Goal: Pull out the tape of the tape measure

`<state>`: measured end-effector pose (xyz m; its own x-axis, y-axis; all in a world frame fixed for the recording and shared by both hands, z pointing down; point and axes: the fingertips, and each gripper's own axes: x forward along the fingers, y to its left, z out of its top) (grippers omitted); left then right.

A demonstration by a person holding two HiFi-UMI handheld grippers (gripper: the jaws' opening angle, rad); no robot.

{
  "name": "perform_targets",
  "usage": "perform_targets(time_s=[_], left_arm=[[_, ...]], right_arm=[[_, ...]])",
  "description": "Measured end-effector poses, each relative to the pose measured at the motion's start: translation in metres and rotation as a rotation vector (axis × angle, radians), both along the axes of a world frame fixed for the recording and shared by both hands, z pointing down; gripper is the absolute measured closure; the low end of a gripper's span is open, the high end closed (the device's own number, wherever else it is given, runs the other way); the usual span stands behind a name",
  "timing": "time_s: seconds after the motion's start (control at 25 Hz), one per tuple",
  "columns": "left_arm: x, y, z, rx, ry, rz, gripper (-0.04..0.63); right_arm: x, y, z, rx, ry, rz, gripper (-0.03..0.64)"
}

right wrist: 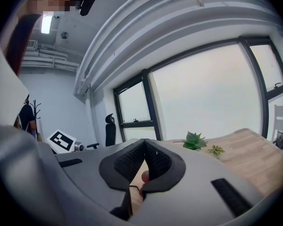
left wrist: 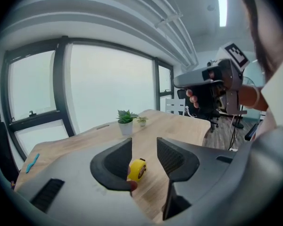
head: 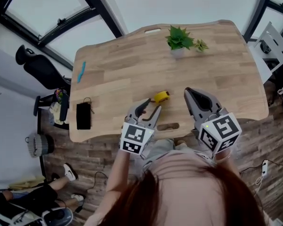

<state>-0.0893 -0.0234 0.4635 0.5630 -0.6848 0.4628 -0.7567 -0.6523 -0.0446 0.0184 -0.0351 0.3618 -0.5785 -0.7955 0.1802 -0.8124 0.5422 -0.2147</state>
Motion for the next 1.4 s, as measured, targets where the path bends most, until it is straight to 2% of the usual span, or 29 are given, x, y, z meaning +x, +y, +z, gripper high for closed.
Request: perform_targets(time_s=[0.08,0.64,0.8,1.4], left_arm=[[-0.001,-0.008,0.012,-0.016,-0.016,0.032,0.416],[0.003,-0.046,0.102,-0.120,-0.106,0.230,0.364],[0.005,-0.052,0.127,-0.143,-0.143,0.273,0.359],[0.021,-0.060,0.191,-0.226,-0.195,0.409,0.357]], right_arm=[[-0.002,-0.008,0.002,-0.006,0.004,0.016,0.617],[-0.004,-0.053,0.017,-0.029,0.068,0.093,0.617],[-0.006,-0.063,0.022,-0.040,0.075,0.106,0.617],[0.008,-0.081,0.038,-0.084,0.096,0.185,0.617]])
